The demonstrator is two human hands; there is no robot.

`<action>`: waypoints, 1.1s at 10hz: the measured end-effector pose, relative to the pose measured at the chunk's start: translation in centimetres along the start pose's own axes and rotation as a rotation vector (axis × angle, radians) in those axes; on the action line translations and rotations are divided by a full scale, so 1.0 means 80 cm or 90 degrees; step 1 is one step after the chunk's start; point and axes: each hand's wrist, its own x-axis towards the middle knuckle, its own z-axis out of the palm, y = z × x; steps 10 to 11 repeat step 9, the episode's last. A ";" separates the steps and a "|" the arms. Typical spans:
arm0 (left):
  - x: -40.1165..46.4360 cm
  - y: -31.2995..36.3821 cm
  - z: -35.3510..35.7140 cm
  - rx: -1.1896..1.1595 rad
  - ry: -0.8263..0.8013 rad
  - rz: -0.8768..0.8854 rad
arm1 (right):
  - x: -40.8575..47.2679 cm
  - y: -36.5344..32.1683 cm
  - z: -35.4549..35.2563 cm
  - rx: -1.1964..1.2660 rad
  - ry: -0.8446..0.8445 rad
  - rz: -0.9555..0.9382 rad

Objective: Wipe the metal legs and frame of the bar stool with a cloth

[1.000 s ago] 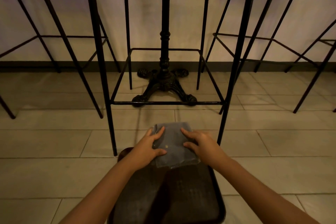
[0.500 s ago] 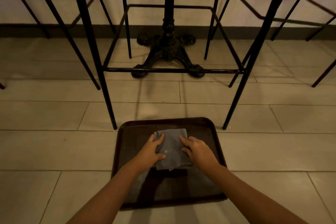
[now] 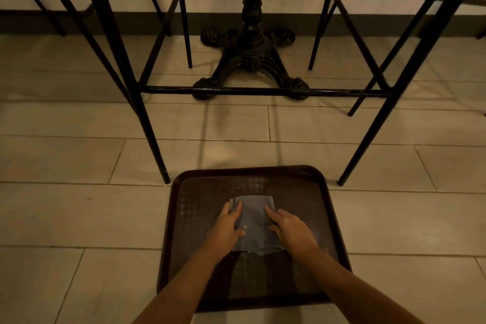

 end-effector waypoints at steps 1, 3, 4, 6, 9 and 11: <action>0.003 -0.004 0.005 0.024 0.016 0.001 | 0.004 0.002 0.006 -0.014 -0.014 0.006; -0.001 -0.012 0.011 0.228 0.054 -0.012 | 0.003 0.004 0.008 -0.083 -0.019 0.023; -0.007 -0.008 0.012 0.331 0.073 -0.041 | 0.003 0.005 0.008 -0.105 -0.031 0.040; -0.010 -0.002 0.011 0.348 0.046 -0.078 | 0.000 0.006 0.010 -0.127 -0.058 0.060; -0.050 0.053 -0.036 0.267 0.096 0.102 | -0.028 -0.033 -0.059 -0.180 0.211 -0.085; -0.050 0.053 -0.036 0.267 0.096 0.102 | -0.028 -0.033 -0.059 -0.180 0.211 -0.085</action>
